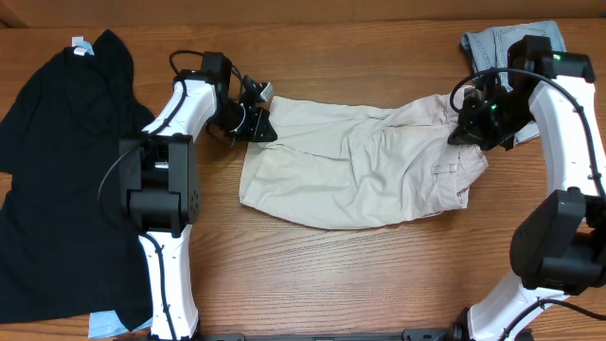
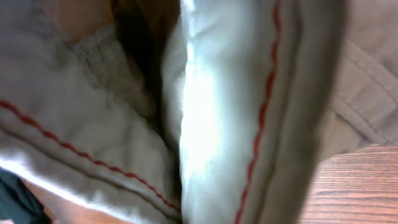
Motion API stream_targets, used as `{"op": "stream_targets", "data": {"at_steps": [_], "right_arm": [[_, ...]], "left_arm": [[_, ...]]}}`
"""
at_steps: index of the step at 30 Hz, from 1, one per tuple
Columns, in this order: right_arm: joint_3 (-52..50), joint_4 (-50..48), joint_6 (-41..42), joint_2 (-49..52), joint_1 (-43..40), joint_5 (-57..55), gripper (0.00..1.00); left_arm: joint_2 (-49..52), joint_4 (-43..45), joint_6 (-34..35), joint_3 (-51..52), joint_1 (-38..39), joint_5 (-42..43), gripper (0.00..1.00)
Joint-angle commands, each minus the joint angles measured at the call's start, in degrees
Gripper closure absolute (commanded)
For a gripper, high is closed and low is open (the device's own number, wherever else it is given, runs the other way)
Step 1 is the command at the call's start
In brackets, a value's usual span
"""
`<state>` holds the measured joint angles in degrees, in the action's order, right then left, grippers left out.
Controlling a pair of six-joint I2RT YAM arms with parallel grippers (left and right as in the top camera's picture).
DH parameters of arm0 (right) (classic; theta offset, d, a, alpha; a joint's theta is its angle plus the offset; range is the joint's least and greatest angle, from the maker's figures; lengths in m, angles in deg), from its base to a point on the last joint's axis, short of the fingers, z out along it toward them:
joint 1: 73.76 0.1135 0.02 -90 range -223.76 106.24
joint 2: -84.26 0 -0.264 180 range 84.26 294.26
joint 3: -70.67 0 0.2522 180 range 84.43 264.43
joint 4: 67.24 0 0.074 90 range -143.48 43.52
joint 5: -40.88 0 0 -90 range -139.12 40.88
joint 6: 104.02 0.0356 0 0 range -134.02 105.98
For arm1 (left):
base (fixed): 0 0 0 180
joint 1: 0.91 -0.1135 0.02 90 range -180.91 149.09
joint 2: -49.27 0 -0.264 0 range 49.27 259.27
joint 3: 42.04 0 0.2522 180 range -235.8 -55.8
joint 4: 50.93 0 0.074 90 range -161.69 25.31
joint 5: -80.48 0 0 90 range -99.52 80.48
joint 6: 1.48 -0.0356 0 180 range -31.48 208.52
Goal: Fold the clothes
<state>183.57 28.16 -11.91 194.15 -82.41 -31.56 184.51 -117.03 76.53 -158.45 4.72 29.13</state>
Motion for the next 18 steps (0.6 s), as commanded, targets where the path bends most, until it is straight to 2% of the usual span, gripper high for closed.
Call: {"op": "stream_targets", "data": {"at_steps": [1,9,15,18], "right_arm": [[2.01,-2.23,5.95,-2.62,4.02,-2.60,0.96],[1.97,-10.19,22.36,-2.58,18.88,-9.40,0.96],[1.29,-19.80,31.15,-2.38,32.28,-14.45,0.96],[1.25,-23.54,33.03,-1.46,36.28,-16.74,0.96]], "left_arm": [[0.42,0.96,3.37,0.55,0.42,-3.15,0.96],[0.42,1.86,5.84,0.55,1.62,-3.13,0.96],[0.42,2.25,6.08,0.55,1.92,-3.15,0.96],[0.42,2.27,6.08,0.55,1.92,-3.13,0.96]]}}
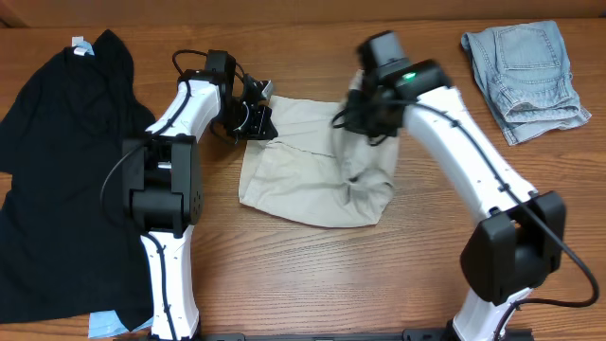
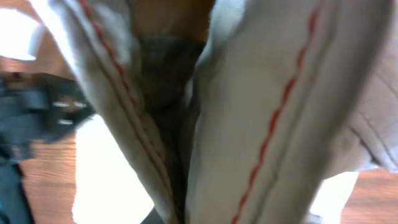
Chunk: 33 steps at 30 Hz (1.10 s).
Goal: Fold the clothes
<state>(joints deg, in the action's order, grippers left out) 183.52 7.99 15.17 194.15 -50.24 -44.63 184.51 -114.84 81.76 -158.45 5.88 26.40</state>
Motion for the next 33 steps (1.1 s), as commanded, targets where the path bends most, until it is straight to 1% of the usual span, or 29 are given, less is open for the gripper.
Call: {"op": "stream_targets", "data": {"at_steps": [1,6,9,10,11,13,14,16,18,20,23,24,27,29,30,33], "right_arm": [[1.29,-4.31,6.29,-0.87,5.05,-4.07,0.96],[1.29,-7.65,8.22,4.52,8.04,-4.15,0.96],[1.29,-9.55,8.13,7.15,9.07,-1.49,0.96],[1.29,-10.32,8.07,7.65,9.40,-0.33,0.94],[1.29,-10.97,7.52,7.82,9.73,0.74,0.87],[1.36,-11.98,5.88,7.82,10.10,2.38,0.69],[1.84,-11.98,4.81,7.65,10.16,3.82,0.66],[2.84,-11.91,1.97,7.32,10.16,7.45,0.60],[4.13,-11.10,-0.13,6.47,9.66,11.34,0.56],[5.40,-9.29,-0.35,5.40,9.01,12.70,0.55],[7.37,-5.79,-1.09,3.26,7.76,13.88,0.54],[7.78,-4.59,-1.18,2.45,7.34,13.88,0.53],[7.93,-1.20,-2.56,0.28,6.12,13.49,0.46],[7.85,1.97,-2.64,0.24,5.40,10.23,0.42],[7.58,2.86,-2.62,0.61,5.35,8.41,0.39],[5.73,2.89,-1.22,1.64,5.38,5.31,0.37]], "left_arm": [[0.42,0.09,0.85,0.55,0.76,-0.42,0.96],[0.42,0.04,1.18,0.55,0.76,-0.42,0.96],[0.42,0.04,1.27,0.55,0.76,-0.42,0.96],[0.42,0.04,1.27,0.55,0.76,-0.42,0.96],[0.42,0.04,1.27,0.55,0.74,-0.42,0.96],[0.39,0.07,2.10,0.42,0.66,-0.39,0.96],[0.39,-0.11,2.95,-0.02,0.39,-0.35,0.95],[0.37,-1.62,4.94,-2.12,-0.42,-0.39,0.84],[0.37,-4.66,5.77,-6.16,-1.49,-0.39,0.76],[0.37,-7.67,5.75,-10.29,-2.43,-0.63,0.68],[0.37,-13.25,6.08,-18.45,-4.22,-2.12,0.58],[0.37,-15.02,6.16,-21.14,-4.76,-2.56,0.55],[0.37,-20.06,6.16,-28.68,-6.10,-4.50,0.45],[0.37,-23.58,6.19,-34.40,-7.23,-5.62,0.40],[0.37,-24.50,6.75,-36.20,-7.58,-5.68,0.38],[0.37,-25.66,9.49,-40.15,-8.39,-5.35,0.32]]}}
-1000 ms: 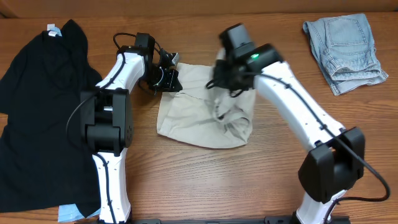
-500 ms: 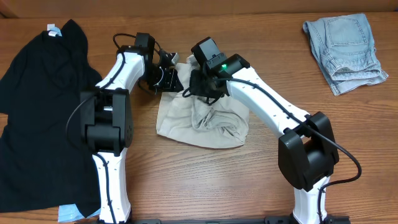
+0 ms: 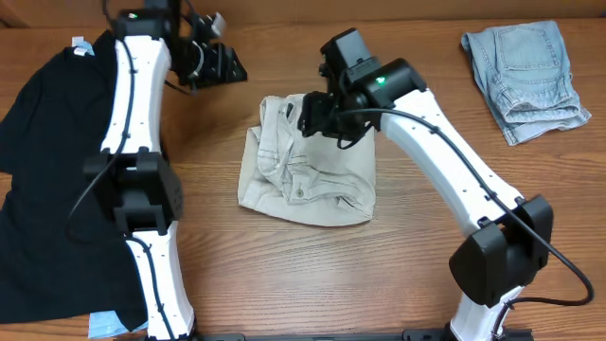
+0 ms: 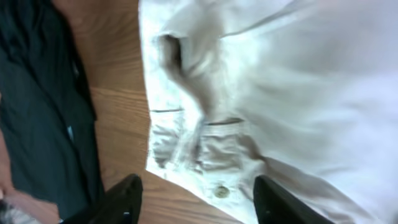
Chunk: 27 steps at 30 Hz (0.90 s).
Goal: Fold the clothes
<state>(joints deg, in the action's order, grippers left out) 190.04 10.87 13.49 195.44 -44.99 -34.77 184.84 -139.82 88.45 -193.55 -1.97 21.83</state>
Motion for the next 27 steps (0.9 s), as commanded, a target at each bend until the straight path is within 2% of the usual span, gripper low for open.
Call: {"op": "stream_targets", "data": {"at_steps": [1,7,21,27], "right_arm": [[-1.73,-0.24,1.55,0.85,0.13,-5.44,0.37],[-8.50,-0.98,7.04,4.00,0.13,-4.90,0.35],[-23.67,-11.47,9.03,4.59,2.12,3.96,0.28],[-24.98,-8.96,7.30,4.70,0.02,3.32,0.22]], "left_arm": [[0.04,-0.74,3.39,-5.86,-0.70,-0.26,0.30],[0.07,-1.11,3.45,-6.75,-0.63,1.40,0.25],[0.07,-1.11,2.84,-6.71,0.02,-0.28,0.20],[0.07,-1.40,2.84,-6.71,0.13,-4.68,0.14]]}}
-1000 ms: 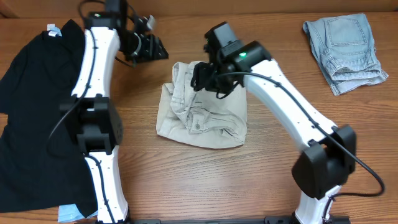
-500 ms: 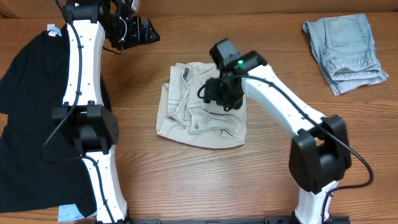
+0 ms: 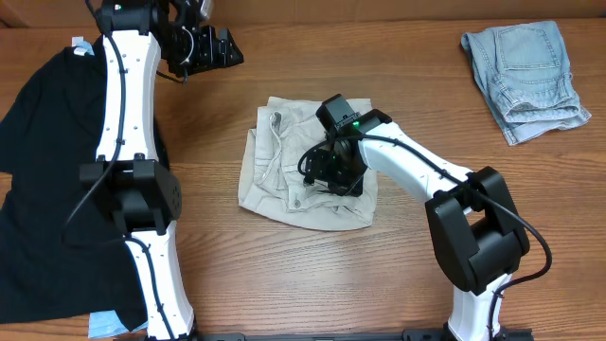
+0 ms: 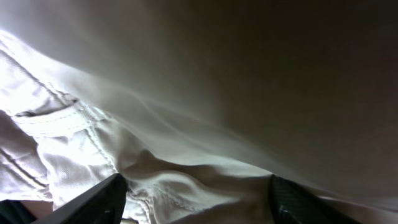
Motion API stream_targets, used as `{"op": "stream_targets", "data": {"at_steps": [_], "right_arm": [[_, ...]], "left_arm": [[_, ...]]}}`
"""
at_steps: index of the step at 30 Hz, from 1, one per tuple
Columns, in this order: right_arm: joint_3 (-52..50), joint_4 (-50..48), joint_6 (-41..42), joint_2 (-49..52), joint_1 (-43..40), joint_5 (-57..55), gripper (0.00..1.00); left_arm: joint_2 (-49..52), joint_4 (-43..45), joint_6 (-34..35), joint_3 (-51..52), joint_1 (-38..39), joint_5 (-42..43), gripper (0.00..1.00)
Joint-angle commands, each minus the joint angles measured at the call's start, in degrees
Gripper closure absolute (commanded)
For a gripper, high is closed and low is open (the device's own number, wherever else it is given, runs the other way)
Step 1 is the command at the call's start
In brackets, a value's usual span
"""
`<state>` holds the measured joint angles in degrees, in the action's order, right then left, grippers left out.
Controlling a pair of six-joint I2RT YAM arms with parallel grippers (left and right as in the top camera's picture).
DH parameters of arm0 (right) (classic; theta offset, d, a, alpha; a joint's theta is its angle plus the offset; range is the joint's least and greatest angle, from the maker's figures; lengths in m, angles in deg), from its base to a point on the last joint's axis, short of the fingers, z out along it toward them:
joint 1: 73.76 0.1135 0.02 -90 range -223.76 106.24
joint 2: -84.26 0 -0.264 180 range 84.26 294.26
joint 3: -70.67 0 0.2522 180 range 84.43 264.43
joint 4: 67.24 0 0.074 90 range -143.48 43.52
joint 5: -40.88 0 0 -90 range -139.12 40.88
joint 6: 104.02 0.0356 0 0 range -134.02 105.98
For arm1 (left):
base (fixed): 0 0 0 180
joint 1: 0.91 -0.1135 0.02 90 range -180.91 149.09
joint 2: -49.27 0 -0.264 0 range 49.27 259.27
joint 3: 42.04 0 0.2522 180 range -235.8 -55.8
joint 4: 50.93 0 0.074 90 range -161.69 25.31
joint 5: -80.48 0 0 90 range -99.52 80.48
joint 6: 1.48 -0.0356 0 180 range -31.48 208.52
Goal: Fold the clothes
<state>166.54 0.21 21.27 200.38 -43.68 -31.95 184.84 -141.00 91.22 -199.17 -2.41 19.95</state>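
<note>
Beige shorts (image 3: 284, 166) lie folded in half in the middle of the table, with the waistband and button side toward the left. My right gripper (image 3: 329, 172) is down on the top layer, right of the fold's middle. In the right wrist view its two fingers (image 4: 109, 199) stand wide apart with creased beige cloth (image 4: 186, 143) filling the frame, so the right gripper (image 4: 199, 208) is open and pressed against the fabric. My left gripper (image 3: 225, 49) hangs far back left, away from the shorts, open and holding nothing.
A black shirt (image 3: 52, 170) lies spread along the left side under the left arm. Folded blue jeans (image 3: 525, 71) sit at the back right corner. A pale blue scrap (image 3: 106, 325) shows at the front left edge.
My right gripper was above the back edge of the folded shorts and now rests lower on their middle, still open. The left gripper has hardly shifted. The shorts keep their shape.
First the shorts lay spread out, my left gripper at their left corner and my right shut on the right end. Then the right end was over the middle. Later the shorts lay folded in half, both grippers off them. Now the right presses on the fold.
</note>
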Motion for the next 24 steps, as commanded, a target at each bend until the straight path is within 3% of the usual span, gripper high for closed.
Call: {"op": "stream_targets", "data": {"at_steps": [1,9,18,21,24], "right_arm": [[-1.49,2.49,-1.29,-0.24,-2.27,0.52,0.23],[-1.49,6.93,-8.66,-0.24,-8.46,-1.14,0.23],[-1.49,1.62,-13.31,-0.24,-16.52,-28.37,0.19],[-1.38,-1.20,-14.60,-0.26,-20.74,-28.61,0.17],[1.25,0.52,-16.87,-0.31,-25.22,-19.28,0.18]], "left_arm": [[0.07,-0.28,0.00,-1.09,0.57,-3.19,0.13],[0.07,-0.17,-0.15,-1.09,0.55,-3.15,0.10],[0.07,-0.20,-0.09,-1.09,0.55,-3.02,0.08],[0.07,-0.17,-0.11,-1.09,0.57,-3.04,0.05],[0.07,-0.15,-0.11,-1.09,0.55,-3.02,0.05]]}}
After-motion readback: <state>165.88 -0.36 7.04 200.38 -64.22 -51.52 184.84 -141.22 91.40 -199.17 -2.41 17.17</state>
